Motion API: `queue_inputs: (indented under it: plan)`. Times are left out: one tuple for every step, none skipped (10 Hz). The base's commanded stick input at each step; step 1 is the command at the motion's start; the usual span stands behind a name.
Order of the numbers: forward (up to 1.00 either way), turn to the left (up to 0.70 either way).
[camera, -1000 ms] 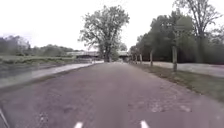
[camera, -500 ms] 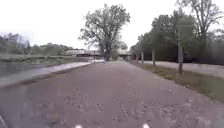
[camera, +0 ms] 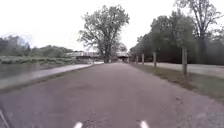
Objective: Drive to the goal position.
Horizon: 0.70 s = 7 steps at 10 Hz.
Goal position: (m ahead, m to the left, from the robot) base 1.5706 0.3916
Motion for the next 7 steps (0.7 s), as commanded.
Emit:
queue_inputs:
  plan:
    - [0.7,0.0]
    - [0.7,0.0]
    - [0.7,0.0]
    - [0.7,0.0]
    - [0.7,0.0]
    - [0.7,0.0]
    - [0.7,0.0]
